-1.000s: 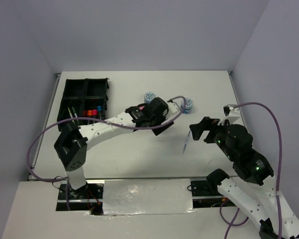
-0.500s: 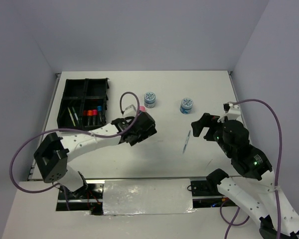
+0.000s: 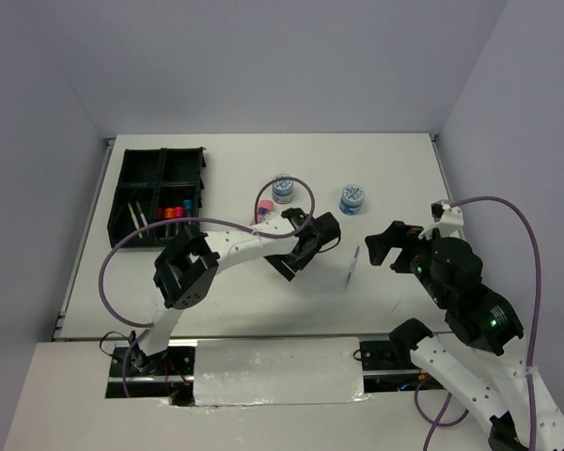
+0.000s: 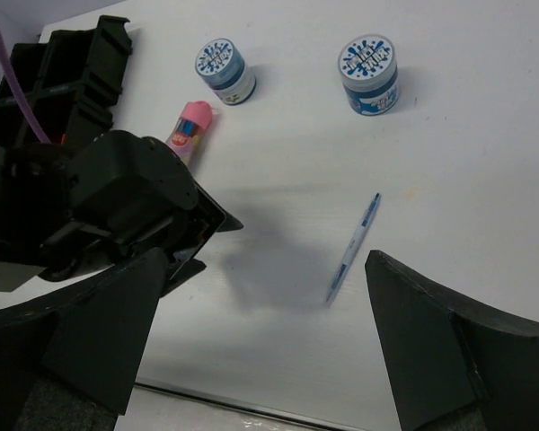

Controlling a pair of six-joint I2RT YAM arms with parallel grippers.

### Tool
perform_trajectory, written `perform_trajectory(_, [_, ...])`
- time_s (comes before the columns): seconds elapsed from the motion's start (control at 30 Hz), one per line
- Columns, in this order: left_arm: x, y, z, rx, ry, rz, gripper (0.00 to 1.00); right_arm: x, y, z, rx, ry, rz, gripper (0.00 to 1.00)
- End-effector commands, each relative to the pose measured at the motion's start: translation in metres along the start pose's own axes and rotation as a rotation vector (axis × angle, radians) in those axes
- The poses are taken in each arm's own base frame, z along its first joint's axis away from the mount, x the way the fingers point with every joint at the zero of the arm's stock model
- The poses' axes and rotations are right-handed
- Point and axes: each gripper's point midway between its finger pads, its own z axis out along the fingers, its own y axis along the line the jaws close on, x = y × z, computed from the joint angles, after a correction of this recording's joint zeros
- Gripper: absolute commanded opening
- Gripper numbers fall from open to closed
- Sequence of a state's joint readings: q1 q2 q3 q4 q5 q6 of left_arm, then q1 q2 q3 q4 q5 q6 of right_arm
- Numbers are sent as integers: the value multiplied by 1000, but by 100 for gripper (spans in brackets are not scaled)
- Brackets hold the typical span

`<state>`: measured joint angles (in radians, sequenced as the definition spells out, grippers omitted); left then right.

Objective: Sort the stationery into containers
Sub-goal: Pick up the pen cap from the center of the board.

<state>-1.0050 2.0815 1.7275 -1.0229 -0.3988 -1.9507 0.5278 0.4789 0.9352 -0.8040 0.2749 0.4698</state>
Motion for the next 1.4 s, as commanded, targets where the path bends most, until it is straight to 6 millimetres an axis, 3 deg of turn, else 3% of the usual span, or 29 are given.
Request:
perform_trajectory(0.0, [3,9,10,-82,-2,-317,81,-10,3,-14,-32,-24,-19,100])
perform_trajectory(0.13, [15,7,21,-120,22,-331,82,-7,6,-15,-55,-16,-40,100])
perform_trajectory(0.4, [16,4,33,-116,6,-371,74,1,10,-19,-114,-13,-51,100])
perform_trajectory(0.63, [14,-4,41,-100,-3,-372,74,5,14,-22,-150,-4,-58,100])
perform_trajectory(1.37, [3,-26,34,-7,2,-437,72,13,23,-17,-200,28,-86,100])
